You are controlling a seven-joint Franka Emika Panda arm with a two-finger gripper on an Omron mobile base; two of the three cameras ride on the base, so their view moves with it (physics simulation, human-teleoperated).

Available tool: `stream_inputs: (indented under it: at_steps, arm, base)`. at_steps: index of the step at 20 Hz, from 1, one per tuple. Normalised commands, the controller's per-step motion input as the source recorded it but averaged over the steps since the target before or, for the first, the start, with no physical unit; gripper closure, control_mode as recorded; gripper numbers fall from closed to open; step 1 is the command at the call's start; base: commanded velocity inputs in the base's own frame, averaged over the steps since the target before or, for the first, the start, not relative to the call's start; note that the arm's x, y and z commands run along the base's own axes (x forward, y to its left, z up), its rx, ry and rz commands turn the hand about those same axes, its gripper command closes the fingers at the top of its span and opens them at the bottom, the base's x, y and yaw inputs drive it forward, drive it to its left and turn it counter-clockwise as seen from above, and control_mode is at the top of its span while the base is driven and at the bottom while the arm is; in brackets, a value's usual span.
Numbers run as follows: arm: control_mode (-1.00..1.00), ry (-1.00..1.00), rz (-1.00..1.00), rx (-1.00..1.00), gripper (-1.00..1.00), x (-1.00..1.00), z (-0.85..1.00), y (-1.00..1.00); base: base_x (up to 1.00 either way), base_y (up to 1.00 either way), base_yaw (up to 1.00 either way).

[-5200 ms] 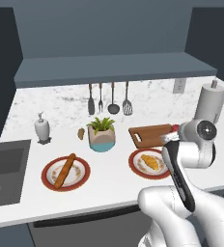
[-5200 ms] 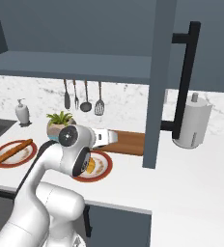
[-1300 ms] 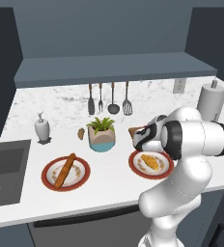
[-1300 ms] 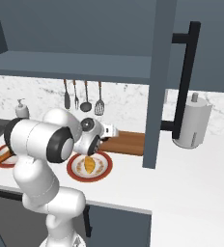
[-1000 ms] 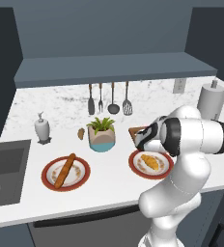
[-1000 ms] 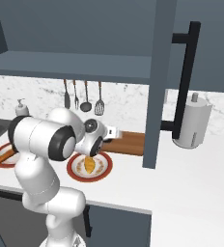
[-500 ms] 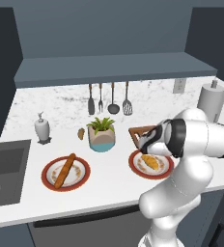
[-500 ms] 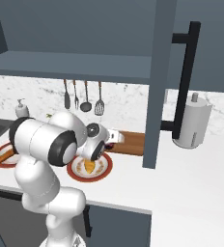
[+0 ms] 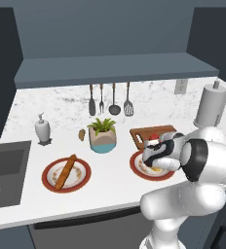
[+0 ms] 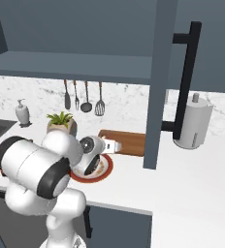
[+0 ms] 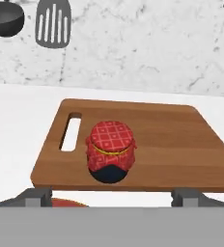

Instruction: From the different types of pastries on the counter, select a croissant and place it on the cutting board. Then retrieve a jar of jam from the cabinet and place it alongside the croissant on the cutting board.

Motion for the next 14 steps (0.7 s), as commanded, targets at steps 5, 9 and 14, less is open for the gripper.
stream_inputs:
  at_steps: [5, 9, 14]
  arm:
    - [-1.00, -0.23, -0.01, 0.00, -1.00, -0.97, 0.82, 0.02]
    - [-1.00, -0.11, -0.04, 0.00, -1.00, -1.00, 0.28, -0.03]
    - [-1.00, 0.42, -0.04, -0.04, -1.00, -1.00, -0.15, 0.04]
  base:
    - [0.00, 0.00, 0.00]
    - [0.00, 0.00, 0.00]
    - [0.00, 0.00, 0.00]
